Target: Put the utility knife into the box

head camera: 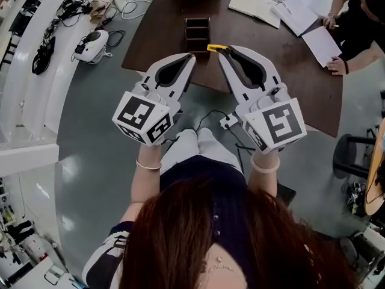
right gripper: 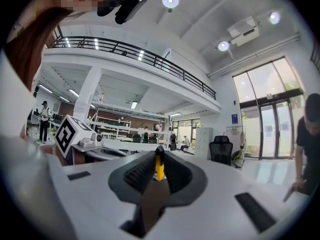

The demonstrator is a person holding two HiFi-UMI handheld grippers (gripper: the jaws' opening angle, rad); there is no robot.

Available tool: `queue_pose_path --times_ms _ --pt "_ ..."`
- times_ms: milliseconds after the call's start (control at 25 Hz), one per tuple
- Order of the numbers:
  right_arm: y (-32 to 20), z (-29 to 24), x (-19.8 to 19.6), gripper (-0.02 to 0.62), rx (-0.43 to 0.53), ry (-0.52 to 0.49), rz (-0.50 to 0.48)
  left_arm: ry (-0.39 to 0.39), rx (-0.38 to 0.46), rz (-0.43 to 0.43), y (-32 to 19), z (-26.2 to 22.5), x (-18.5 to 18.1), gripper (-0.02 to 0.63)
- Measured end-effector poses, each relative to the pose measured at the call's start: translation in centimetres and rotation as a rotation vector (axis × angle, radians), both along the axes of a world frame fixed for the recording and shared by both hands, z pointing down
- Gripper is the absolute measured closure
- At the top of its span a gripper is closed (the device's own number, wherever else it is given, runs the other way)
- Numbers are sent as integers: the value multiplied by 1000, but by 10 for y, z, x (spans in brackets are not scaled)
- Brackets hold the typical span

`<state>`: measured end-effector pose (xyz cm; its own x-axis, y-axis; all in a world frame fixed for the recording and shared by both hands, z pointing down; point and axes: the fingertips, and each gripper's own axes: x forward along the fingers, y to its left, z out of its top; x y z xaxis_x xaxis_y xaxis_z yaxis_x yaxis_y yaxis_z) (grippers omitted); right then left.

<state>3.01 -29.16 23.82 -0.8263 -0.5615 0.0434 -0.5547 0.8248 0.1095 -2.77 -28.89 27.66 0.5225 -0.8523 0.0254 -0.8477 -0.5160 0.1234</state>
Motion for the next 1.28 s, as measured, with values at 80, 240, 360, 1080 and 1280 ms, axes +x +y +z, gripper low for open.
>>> queue_pose_path --times_ms 80,240,360,1080,1280 --pt "-11 -1 -5 537 3 -3 2 -1 2 3 -12 -1 -5 604" --pt "-34 -2 -11 537 8 -1 12 -1 6 19 -38 -3 -11 604" --pt "-52 0 -16 537 -5 4 19 4 0 29 -56 -2 -15 604" --pt "-157 151 -48 537 -349 61 59 85 -212 8 -140 105 -43 604" --pt "-168 205 -53 537 -434 88 67 98 -277 2 -152 145 -44 604"
